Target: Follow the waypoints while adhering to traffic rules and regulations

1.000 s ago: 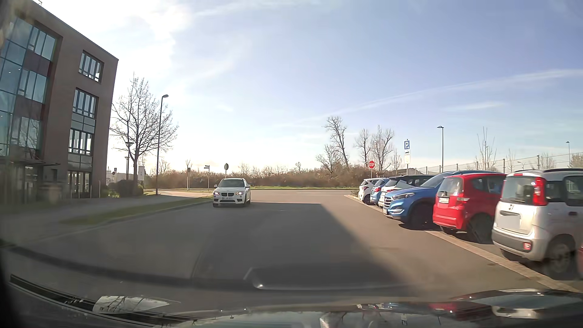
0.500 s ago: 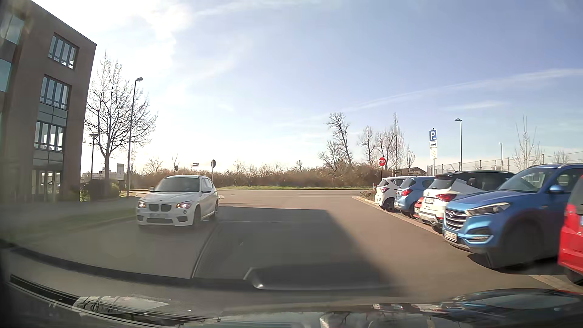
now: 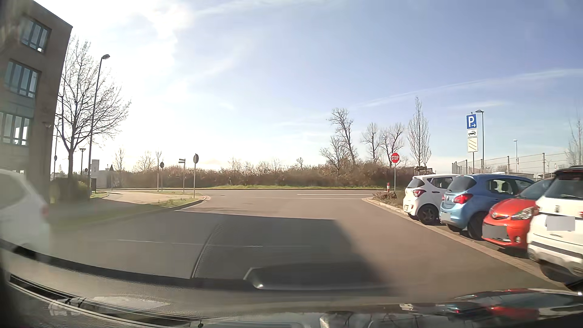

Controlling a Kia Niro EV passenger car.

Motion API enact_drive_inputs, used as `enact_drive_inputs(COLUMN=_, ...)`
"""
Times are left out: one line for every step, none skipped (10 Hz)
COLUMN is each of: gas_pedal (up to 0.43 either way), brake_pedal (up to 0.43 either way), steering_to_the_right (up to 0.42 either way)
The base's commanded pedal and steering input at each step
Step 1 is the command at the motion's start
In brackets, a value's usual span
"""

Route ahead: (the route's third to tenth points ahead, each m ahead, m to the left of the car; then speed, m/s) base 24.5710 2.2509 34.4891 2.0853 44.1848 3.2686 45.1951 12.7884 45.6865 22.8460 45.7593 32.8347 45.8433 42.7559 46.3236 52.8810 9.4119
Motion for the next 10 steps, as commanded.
enact_drive_inputs(gas_pedal=0.028, brake_pedal=0.000, steering_to_the_right=-0.003)
enact_drive_inputs(gas_pedal=0.028, brake_pedal=0.000, steering_to_the_right=-0.002)
enact_drive_inputs(gas_pedal=0.028, brake_pedal=0.000, steering_to_the_right=-0.001)
enact_drive_inputs(gas_pedal=0.020, brake_pedal=0.000, steering_to_the_right=0.000)
enact_drive_inputs(gas_pedal=0.000, brake_pedal=0.000, steering_to_the_right=0.001)
enact_drive_inputs(gas_pedal=0.000, brake_pedal=0.000, steering_to_the_right=0.002)
enact_drive_inputs(gas_pedal=0.000, brake_pedal=0.000, steering_to_the_right=0.002)
enact_drive_inputs(gas_pedal=0.000, brake_pedal=0.000, steering_to_the_right=0.003)
enact_drive_inputs(gas_pedal=0.000, brake_pedal=0.000, steering_to_the_right=0.003)
enact_drive_inputs(gas_pedal=0.000, brake_pedal=0.000, steering_to_the_right=0.004)
